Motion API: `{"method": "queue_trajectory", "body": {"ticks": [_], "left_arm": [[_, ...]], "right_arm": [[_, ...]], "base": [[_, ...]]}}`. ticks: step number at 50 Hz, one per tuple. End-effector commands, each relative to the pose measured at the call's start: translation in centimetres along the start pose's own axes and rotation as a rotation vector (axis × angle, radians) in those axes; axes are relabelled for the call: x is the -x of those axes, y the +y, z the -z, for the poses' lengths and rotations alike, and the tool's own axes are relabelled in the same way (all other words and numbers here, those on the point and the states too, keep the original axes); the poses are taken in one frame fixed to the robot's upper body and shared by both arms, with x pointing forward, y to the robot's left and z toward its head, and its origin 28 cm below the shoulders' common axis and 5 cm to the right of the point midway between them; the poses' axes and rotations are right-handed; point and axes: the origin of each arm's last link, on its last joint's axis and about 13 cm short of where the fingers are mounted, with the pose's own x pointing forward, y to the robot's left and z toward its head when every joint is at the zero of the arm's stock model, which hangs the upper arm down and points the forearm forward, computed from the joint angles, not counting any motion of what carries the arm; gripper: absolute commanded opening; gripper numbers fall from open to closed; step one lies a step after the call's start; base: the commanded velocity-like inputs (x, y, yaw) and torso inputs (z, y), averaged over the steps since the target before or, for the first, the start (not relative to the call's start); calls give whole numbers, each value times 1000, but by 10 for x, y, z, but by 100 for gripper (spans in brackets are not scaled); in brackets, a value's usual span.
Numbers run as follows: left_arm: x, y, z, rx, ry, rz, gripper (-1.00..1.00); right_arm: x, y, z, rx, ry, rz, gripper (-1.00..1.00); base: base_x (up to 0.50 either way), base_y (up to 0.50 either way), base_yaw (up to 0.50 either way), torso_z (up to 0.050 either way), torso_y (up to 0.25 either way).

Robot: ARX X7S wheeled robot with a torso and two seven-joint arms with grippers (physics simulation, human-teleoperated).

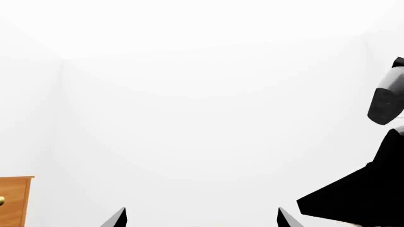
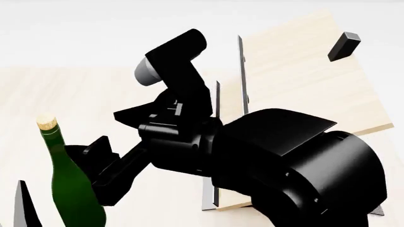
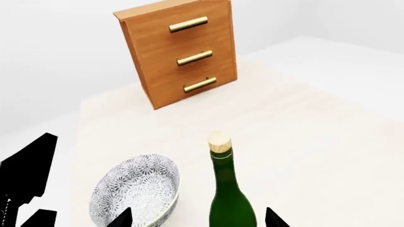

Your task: Put the wine bottle on the wine rack.

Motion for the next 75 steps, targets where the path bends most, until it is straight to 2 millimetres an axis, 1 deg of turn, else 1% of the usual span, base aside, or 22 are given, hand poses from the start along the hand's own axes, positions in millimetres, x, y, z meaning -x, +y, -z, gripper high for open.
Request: {"method": "queue_trajectory", "body": {"ticks": [1, 6, 9, 15, 18, 26, 27, 31, 44, 51, 59, 63, 67, 75], "left_arm": [[-1, 1, 0, -2, 0, -2, 100], [-1, 0, 0, -4, 1, -2, 100], [-1, 0, 1, -4, 3, 2, 100], [-1, 1, -1, -4, 0, -4, 100], [-1, 1, 0, -4, 1, -4, 100], [0, 1, 1, -3, 2, -2, 100], [0, 1, 1, -4, 3, -2, 100], [0, 0, 2, -4, 5, -2, 100], [0, 0, 2, -4, 7, -2, 100], [0, 0, 3, -3, 7, 0, 100], [0, -1, 2, -3, 8, 3, 100], [0, -1, 2, -2, 8, 6, 100], [0, -1, 2, -2, 9, 4, 100], [0, 0, 3, -1, 8, 1, 100]], "right_arm": [[-13, 5, 5, 42, 8, -6, 100], [-22, 2, 8, 67, 6, 34, 100], [-29, -2, 11, 56, 6, 41, 100], [-39, -2, 17, 41, 10, 33, 100], [-44, -5, 17, 26, 1, 39, 100], [-52, -2, 21, 28, -13, 33, 100], [-53, -1, 19, 18, -21, 34, 100], [-56, -3, 18, 12, -39, 45, 100], [-67, -2, 23, 4, -68, 64, 100], [-73, -7, 25, 0, -87, 76, 100], [-86, -22, 31, -32, -125, 90, 100], [-90, -19, 34, -29, -139, 75, 100], [-96, -21, 36, -24, -167, 72, 100], [-101, -18, 39, -19, -161, 64, 100]], "base": [[0, 0, 0, 0, 0], [0, 0, 0, 0, 0], [0, 0, 0, 0, 0], [0, 0, 0, 0, 0], [0, 0, 0, 0, 0], [0, 0, 0, 0, 0], [0, 0, 0, 0, 0], [0, 0, 0, 0, 0], [0, 0, 0, 0, 0], [0, 0, 0, 0, 0], [0, 0, 0, 0, 0], [0, 0, 0, 0, 0], [0, 0, 0, 0, 0], [0, 0, 0, 0, 0]]}}
